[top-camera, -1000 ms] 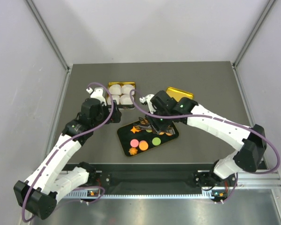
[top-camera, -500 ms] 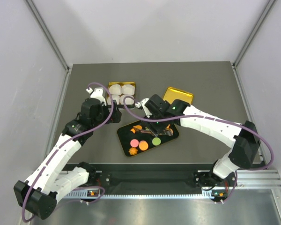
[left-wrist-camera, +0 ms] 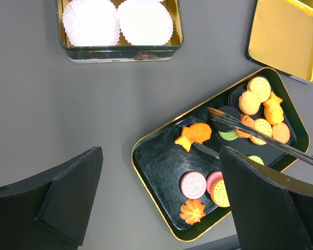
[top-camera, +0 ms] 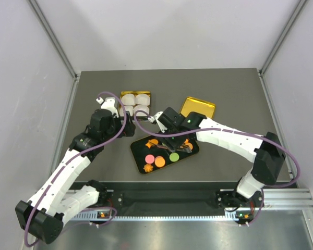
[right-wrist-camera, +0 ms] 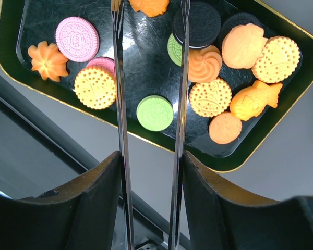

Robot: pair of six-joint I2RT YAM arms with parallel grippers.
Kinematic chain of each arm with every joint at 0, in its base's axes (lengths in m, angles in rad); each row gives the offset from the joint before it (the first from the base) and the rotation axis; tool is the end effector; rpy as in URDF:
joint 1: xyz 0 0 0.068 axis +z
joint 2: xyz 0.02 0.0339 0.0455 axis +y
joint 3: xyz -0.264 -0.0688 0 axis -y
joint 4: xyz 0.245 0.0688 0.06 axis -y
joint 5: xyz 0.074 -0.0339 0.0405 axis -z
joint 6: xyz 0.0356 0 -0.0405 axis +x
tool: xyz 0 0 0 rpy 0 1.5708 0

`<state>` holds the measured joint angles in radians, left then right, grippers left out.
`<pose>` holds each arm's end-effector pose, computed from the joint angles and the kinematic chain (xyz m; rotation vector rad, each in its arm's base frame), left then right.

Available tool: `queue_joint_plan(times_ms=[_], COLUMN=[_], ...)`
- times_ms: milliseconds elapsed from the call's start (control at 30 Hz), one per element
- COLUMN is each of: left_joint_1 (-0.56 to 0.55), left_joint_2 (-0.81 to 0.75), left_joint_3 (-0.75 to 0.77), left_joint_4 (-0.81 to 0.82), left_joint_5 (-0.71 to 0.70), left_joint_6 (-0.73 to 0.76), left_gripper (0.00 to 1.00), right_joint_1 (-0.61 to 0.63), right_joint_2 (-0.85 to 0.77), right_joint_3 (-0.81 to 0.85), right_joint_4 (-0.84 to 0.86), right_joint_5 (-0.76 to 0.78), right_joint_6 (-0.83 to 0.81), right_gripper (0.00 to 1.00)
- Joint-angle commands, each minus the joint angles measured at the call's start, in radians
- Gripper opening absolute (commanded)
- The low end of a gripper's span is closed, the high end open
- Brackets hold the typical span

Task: Pack the cookies

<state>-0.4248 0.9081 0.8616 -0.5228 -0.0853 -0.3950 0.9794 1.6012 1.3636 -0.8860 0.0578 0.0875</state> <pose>0.1810 -0.0786 0.3112 -0.0183 2.1628 -0.3870 0.1844 0.2708 0.2793 -1.1558 2.4591 0.2466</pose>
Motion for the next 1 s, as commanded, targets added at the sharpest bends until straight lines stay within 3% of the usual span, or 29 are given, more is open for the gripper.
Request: queue_joint_plan(times_ms=[0,967], left_joint_1=[0.008,0.008], left_joint_2=[0.002,-0.003], left_joint_3=[-0.007,-0.009], left_joint_4=[0.053,0.055], left_joint_5=[0.012,0.022], left_joint_6=[-0.01,-0.011], left_gripper=[0.98,0.98], right_joint_1=[0.022,0.042], right_joint_2=[0.009,0.06], right_joint_3=[0.049,0.086], right_joint_4=[0.036,0.005], right_joint_5=[0.013,-0.026], right_joint_6=[-0.006,-0.008], right_gripper=[0.47,0.43])
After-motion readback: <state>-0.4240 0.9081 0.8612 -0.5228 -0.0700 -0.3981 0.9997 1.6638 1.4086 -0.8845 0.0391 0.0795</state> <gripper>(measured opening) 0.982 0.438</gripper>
